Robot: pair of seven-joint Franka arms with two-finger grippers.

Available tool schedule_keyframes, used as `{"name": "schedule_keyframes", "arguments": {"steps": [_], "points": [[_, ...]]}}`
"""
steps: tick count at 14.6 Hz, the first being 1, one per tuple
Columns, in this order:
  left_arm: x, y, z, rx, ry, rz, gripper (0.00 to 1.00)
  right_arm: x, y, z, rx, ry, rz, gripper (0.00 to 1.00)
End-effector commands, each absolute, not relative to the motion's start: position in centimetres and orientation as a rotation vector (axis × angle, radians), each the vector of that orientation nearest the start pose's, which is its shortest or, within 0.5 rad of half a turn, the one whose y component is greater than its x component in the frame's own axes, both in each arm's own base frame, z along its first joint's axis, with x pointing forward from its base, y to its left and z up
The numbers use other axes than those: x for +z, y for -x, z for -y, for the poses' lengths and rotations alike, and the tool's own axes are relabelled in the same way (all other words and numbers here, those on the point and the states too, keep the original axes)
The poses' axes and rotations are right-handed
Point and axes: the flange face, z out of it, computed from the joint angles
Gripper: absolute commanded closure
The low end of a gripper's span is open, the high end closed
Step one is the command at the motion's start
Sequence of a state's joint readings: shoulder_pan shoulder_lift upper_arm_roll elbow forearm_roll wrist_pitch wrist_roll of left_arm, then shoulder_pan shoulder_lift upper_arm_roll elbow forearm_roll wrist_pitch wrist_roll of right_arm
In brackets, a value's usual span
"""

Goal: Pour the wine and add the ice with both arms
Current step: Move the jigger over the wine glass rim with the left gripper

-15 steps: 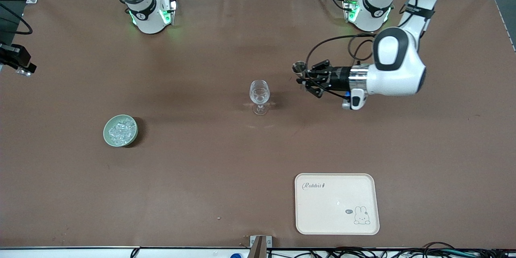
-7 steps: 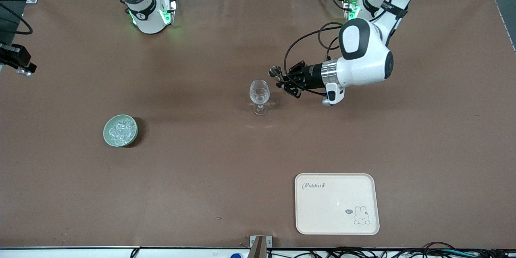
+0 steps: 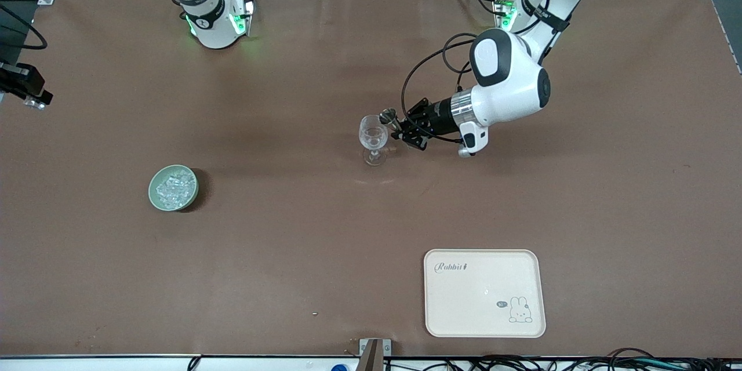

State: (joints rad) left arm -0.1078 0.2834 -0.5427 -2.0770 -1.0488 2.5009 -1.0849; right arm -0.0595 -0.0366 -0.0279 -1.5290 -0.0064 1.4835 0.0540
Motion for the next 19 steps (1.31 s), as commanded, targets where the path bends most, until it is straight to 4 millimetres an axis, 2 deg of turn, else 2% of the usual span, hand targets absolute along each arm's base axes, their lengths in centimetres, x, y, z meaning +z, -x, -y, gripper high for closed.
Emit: {"name": "schedule_keyframes", "arguments": {"steps": [1, 5, 7, 12, 14, 19], "points": [[34.4, -49.2, 36.0, -0.658, -1.974, -1.505, 1.0, 65.9, -53.2, 4.7, 0.017, 3.117, -0.245, 0.99], [34.8, -48.8, 37.4, -0.567, -2.089, -1.503, 1.0, 65.9, -53.2, 4.7, 0.019, 3.117, -0.245, 0.99], [35.3, -49.2, 37.4, -0.5, -2.085, -1.53, 1.0, 65.9, -53.2, 4.7, 0.019, 3.117, -0.245, 0.99], [36.4, -49.4, 39.1, -0.416, -2.14, -1.55, 1.0, 65.9, -53.2, 4.7, 0.019, 3.117, -0.247, 0.99], [36.4, -48.7, 40.2, -0.371, -2.192, -1.538, 1.0, 65.9, -53.2, 4.7, 0.019, 3.117, -0.247, 0.99], [36.6, -48.6, 39.8, -0.394, -2.194, -1.58, 1.0, 65.9, -53.2, 4.7, 0.019, 3.117, -0.247, 0.99]]}}
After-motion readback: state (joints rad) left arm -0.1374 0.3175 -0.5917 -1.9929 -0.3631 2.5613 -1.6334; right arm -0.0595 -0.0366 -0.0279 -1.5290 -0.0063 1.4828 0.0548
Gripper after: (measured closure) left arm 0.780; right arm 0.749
